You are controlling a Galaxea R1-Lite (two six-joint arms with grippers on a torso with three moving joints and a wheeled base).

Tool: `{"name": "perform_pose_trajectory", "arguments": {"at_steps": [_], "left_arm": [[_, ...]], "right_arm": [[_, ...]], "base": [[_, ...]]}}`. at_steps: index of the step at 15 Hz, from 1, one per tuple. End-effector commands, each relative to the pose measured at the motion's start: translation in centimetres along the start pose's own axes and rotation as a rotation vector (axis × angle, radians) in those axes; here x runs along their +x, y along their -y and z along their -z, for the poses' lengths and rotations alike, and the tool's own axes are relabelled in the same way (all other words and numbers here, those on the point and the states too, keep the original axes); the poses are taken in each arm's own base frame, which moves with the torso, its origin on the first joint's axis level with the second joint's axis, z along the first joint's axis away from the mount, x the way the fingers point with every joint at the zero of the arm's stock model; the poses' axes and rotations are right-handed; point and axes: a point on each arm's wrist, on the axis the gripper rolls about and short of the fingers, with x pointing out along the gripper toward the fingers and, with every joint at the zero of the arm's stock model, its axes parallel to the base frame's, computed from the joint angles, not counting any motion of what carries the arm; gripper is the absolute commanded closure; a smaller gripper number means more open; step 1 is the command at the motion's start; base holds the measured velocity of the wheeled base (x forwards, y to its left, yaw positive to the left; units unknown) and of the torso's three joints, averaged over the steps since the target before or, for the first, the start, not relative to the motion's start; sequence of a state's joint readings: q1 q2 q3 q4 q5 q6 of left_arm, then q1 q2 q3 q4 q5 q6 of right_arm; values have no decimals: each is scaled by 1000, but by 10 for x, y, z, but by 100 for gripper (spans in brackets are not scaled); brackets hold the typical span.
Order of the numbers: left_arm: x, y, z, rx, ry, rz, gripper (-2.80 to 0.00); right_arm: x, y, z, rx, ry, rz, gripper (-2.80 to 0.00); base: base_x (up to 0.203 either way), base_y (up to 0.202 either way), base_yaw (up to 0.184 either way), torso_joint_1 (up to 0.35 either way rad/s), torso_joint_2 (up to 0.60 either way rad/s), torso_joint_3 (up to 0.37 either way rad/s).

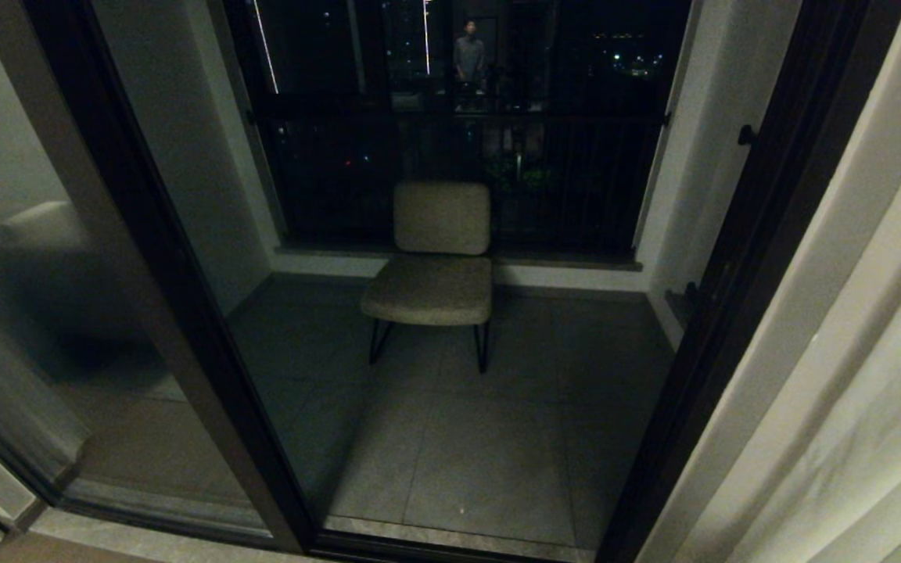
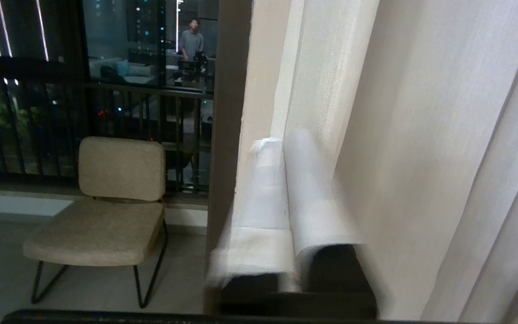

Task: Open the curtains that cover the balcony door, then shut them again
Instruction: Close the inner curtains on both sides

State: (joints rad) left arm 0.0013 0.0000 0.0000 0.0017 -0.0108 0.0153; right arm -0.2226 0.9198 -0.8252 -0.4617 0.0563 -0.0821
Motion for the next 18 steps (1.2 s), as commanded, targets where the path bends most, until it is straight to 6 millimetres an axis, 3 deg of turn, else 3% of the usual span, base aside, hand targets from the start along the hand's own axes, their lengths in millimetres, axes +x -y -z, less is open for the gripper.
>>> {"name": "perform_pose_trajectory", "arguments": {"at_steps": [1,7,11,18], "left_arm": [[0,0,0,0,0,-2,0],[0,0,0,0,0,-1,0],[0,0,0,0,0,0,0],[0,0,0,0,0,0,0]], "right_arm": [[-5,0,-2,0,9,0,-280],[0,0,-2,0,3,3,-280],[24,7,-2,-14,-15,41,-280],[89,21,24,-21,-42,85,-280]], "base": [[0,0,0,0,0,0],[0,0,0,0,0,0],[0,0,0,0,0,0],[0,0,0,0,0,0]]}}
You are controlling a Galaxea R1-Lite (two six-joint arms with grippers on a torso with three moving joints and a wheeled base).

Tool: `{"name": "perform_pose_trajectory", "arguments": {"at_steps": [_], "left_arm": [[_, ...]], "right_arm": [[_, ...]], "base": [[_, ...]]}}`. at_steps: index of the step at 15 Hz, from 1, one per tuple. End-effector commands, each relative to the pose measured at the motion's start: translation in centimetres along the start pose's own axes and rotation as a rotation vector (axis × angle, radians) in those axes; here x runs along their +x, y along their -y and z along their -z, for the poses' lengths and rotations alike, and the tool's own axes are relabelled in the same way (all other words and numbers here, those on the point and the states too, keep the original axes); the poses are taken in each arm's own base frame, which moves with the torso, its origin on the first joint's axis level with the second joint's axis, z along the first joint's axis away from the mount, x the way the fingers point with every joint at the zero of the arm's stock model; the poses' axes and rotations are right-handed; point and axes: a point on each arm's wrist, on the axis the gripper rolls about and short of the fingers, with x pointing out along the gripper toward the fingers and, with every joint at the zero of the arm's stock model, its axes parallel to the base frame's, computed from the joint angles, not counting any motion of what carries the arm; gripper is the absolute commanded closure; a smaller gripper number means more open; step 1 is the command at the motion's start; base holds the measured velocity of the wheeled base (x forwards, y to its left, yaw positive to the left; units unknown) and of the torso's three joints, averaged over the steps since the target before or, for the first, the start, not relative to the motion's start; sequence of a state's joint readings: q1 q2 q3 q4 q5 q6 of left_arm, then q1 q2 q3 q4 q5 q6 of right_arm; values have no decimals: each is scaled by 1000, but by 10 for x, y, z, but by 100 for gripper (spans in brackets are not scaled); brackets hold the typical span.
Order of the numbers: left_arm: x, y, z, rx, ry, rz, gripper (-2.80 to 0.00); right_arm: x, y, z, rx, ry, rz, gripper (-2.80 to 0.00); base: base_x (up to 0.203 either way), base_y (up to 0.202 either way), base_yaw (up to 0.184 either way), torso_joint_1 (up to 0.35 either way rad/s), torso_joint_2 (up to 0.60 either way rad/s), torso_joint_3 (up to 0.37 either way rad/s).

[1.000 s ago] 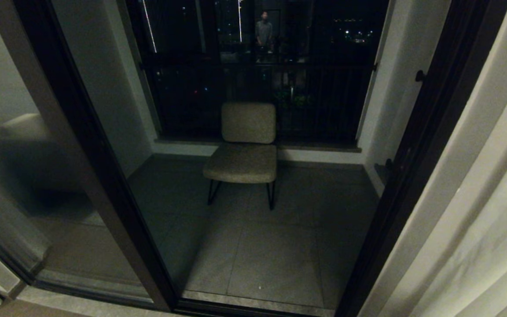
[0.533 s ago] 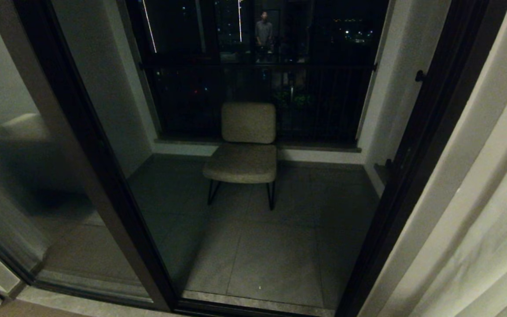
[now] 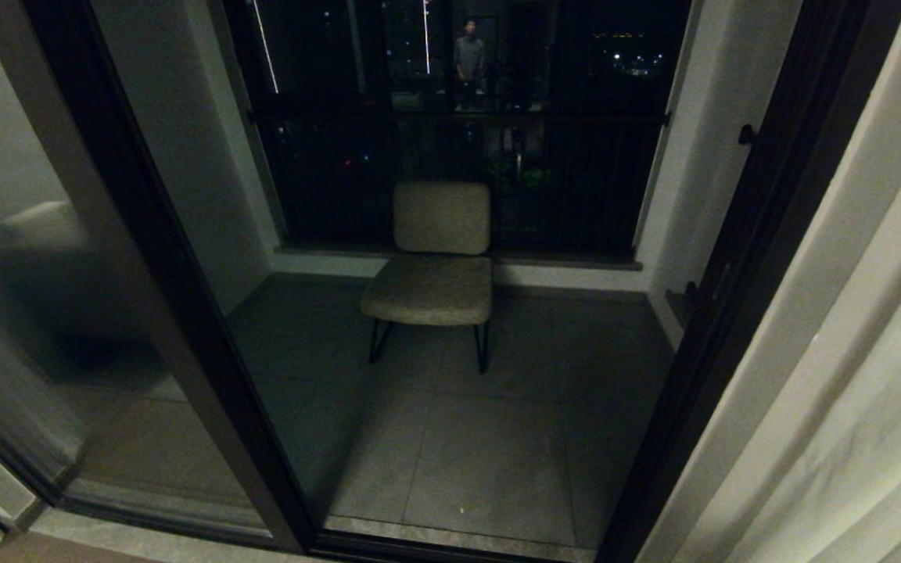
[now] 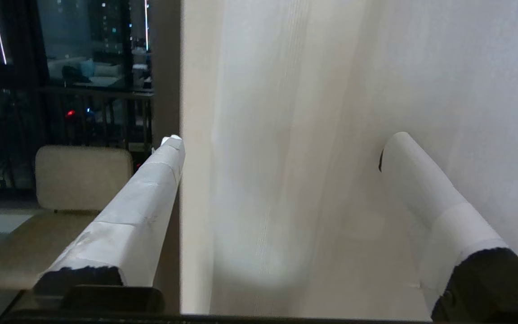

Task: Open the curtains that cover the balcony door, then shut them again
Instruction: Close the inner curtains on both sides

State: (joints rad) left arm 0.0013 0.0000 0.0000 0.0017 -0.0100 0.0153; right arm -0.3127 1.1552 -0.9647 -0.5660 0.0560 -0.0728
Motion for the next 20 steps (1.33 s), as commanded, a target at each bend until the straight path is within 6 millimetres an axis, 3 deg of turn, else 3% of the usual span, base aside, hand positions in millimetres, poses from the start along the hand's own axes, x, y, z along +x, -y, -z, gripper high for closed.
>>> {"name": "perform_pose_trajectory", "arguments": {"at_steps": [1,3,4,13,20], "left_arm": [[0,0,0,0,0,-1,0],[0,0,0,0,0,-1,0],[0,0,0,0,0,0,0],[0,0,0,0,0,0,0],[0,0,0,0,0,0,0]], "right_arm": [[30,1,17,1,-34,1,-280],[36,2,16,2,-21,2,-280],[35,2,16,2,-21,2,0],[13,2,1,4,15,3,0],[-2,0,10,8,-15,0,0]], "base": [[0,0,0,0,0,0],[0,0,0,0,0,0],[0,0,0,0,0,0],[0,0,0,0,0,0],[0,0,0,0,0,0]]}}
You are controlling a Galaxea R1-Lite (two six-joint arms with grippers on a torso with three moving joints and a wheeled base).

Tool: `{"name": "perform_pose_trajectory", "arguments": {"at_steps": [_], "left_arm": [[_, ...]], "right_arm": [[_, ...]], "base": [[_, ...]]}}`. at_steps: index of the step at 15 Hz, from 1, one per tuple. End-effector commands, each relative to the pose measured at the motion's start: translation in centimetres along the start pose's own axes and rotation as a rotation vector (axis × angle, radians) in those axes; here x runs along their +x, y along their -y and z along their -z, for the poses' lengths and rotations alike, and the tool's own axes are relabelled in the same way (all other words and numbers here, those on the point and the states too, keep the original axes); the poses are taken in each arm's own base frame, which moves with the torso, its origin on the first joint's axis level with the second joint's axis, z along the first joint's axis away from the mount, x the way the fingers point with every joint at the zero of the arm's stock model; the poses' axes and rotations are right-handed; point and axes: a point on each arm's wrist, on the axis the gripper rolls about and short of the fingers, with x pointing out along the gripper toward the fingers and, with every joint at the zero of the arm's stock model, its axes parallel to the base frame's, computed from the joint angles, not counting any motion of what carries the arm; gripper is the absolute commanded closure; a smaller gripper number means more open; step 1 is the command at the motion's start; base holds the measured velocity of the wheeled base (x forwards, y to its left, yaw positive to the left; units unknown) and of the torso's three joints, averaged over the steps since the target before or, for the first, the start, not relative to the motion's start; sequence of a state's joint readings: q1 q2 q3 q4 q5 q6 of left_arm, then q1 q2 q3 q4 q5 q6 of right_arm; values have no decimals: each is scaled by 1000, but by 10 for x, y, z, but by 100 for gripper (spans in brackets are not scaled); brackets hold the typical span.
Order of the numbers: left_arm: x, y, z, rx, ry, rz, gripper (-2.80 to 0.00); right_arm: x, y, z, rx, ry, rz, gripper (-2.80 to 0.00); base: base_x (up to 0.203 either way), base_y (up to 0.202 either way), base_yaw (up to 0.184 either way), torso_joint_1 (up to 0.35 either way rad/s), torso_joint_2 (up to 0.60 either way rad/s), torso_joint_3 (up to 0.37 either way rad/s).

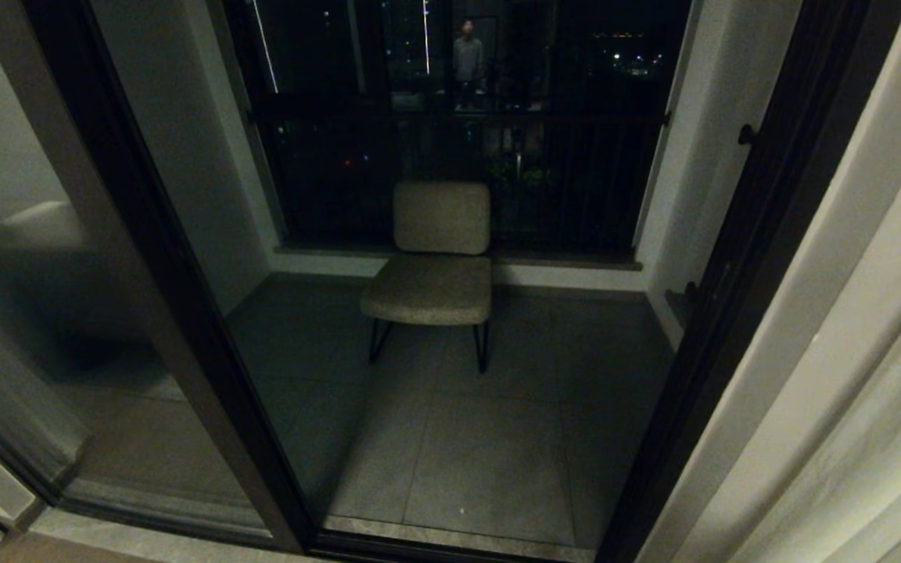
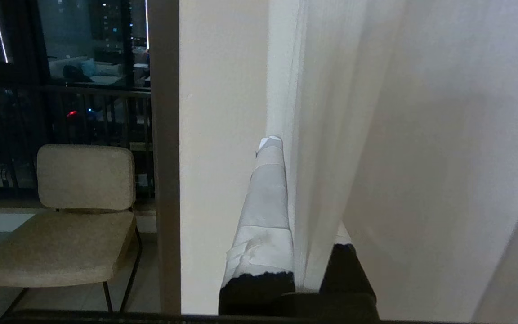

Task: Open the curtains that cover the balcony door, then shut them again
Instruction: Close the inner curtains on both sides

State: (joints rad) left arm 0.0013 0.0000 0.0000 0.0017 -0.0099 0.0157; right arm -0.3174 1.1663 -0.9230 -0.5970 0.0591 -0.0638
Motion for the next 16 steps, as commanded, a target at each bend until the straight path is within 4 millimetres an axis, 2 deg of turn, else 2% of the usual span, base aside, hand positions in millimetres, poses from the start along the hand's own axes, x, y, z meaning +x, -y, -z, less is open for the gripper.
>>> {"name": "perform_pose_trajectory", "arguments": {"at_steps": [1,11,16], "left_arm": [[0,0,0,0,0,0,0],[0,0,0,0,0,0,0],[0,0,0,0,0,0,0]], "right_arm": [[-3,0,-1,-1,5,0,0],[-4,0,-2,-2,9,2,0],[-12,-1,1,-1,1,-1,0]], "base": [[0,0,0,0,0,0],[0,0,0,0,0,0],[0,0,0,0,0,0]]}}
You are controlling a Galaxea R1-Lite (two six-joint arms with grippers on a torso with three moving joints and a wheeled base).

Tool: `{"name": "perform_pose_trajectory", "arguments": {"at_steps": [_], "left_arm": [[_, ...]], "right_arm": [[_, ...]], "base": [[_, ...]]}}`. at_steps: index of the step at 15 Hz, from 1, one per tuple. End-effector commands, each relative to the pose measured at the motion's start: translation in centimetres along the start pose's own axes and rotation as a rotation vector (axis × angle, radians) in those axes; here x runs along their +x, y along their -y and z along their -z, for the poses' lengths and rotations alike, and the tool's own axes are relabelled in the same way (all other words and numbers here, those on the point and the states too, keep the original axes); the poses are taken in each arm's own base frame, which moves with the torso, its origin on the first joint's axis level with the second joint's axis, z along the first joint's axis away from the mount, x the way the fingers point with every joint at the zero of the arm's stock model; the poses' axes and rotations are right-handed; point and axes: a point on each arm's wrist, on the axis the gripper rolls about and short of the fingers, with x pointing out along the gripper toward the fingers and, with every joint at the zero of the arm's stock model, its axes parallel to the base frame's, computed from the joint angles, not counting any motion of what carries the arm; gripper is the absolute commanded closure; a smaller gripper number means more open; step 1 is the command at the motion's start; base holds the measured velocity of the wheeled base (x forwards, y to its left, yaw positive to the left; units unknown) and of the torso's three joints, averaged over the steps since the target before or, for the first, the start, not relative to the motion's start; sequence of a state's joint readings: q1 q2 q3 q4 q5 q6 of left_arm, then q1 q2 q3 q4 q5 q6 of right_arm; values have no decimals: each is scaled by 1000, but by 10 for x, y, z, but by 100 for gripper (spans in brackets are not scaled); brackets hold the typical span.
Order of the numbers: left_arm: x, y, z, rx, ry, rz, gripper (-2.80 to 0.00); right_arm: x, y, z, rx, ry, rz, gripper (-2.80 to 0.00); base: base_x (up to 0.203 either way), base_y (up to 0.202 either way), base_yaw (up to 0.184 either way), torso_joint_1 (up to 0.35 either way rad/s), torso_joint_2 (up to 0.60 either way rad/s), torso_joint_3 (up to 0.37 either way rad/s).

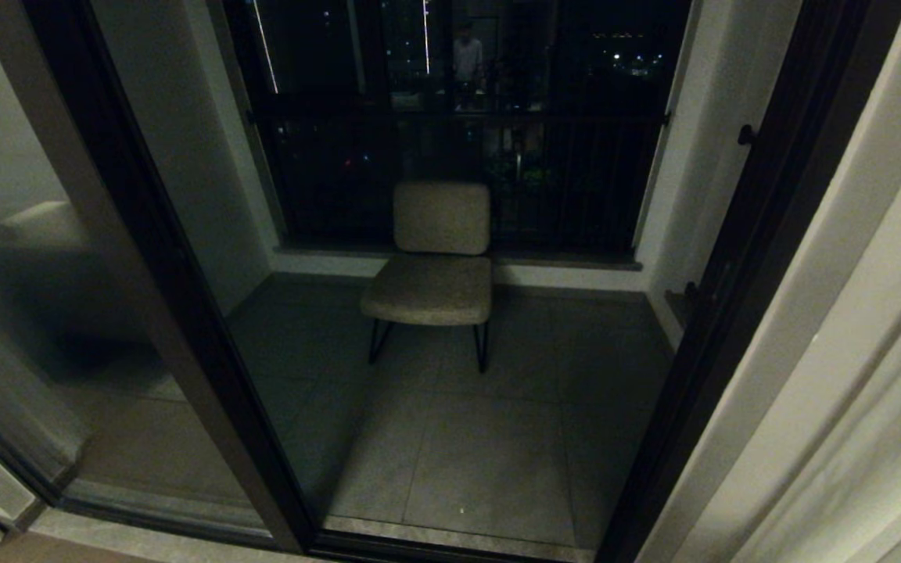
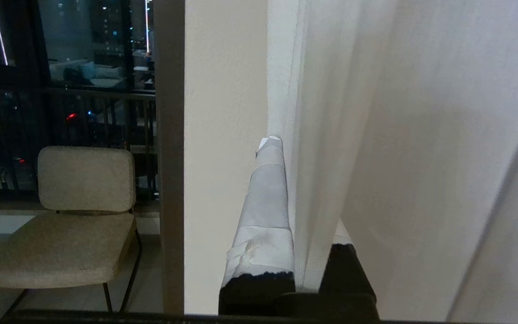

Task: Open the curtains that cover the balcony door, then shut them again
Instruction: Close the inner curtains on both sides

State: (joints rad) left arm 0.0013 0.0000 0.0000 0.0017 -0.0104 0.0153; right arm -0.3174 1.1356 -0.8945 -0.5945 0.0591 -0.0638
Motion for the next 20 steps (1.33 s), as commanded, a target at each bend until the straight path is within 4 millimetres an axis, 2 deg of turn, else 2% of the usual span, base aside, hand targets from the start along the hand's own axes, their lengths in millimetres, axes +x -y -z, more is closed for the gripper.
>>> {"name": "perform_pose_trajectory", "arguments": {"at_steps": [1,11,20], "left_arm": [[0,0,0,0,0,-1,0],[0,0,0,-3,2,0,0],[0,0,0,-3,1,-1,0]], "right_arm": [[-4,0,2,0,-4,-1,0],[-12,-1,7,-1,-19,0,0],[-13,-2,11,0,-33,-3,0]], "base": [[0,0,0,0,0,0],[0,0,0,0,0,0],[1,180,0,1,3,2]]}}
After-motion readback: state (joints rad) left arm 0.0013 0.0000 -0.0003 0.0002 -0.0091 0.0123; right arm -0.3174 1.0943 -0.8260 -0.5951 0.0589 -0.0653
